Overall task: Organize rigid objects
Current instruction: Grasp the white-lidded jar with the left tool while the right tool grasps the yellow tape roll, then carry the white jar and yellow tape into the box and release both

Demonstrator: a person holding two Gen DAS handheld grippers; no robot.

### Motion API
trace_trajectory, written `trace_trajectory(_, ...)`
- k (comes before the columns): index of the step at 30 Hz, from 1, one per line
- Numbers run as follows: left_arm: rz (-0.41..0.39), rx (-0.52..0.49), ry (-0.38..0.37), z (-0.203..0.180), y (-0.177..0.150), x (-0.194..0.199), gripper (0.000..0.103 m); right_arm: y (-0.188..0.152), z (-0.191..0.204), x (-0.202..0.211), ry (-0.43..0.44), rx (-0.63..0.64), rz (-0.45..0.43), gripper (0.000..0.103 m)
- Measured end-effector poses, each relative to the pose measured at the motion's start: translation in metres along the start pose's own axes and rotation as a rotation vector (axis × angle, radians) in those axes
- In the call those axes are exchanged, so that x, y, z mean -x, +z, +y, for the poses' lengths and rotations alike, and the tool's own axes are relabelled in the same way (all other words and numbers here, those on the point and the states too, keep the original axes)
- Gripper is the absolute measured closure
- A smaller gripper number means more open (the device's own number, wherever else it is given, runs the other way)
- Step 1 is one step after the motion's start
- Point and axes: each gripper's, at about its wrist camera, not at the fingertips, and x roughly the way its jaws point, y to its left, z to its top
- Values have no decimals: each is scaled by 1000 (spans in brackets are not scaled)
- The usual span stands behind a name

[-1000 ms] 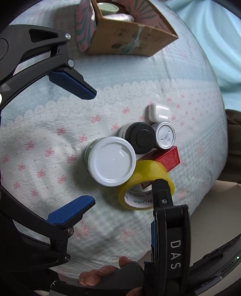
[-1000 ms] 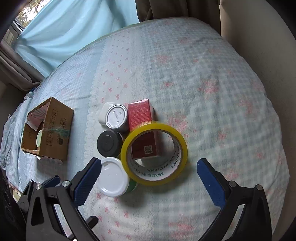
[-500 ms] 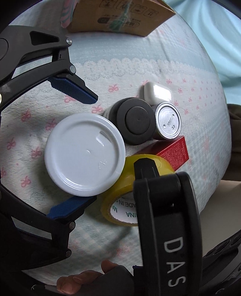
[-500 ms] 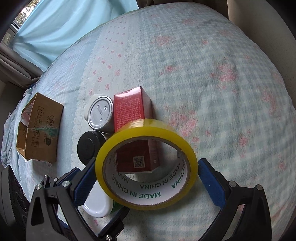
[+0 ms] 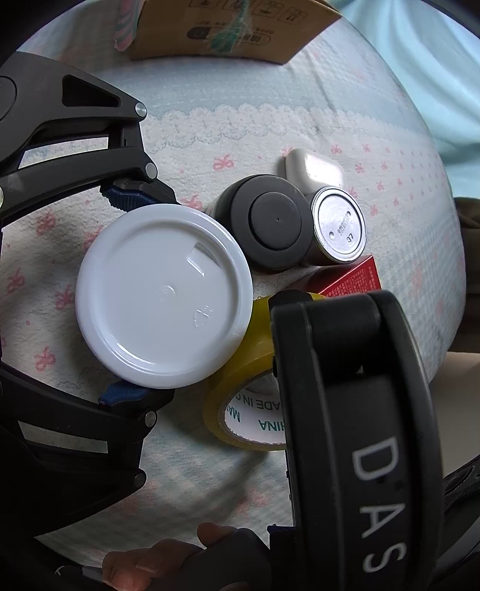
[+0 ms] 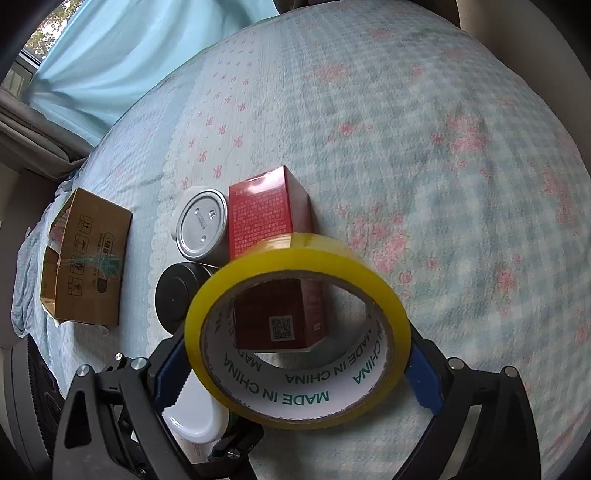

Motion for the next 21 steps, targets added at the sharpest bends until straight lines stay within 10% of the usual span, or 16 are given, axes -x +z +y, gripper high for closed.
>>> trace_trajectory(21, -107, 74, -37, 36, 54, 123, 35, 29, 39, 109, -9, -15, -109, 7)
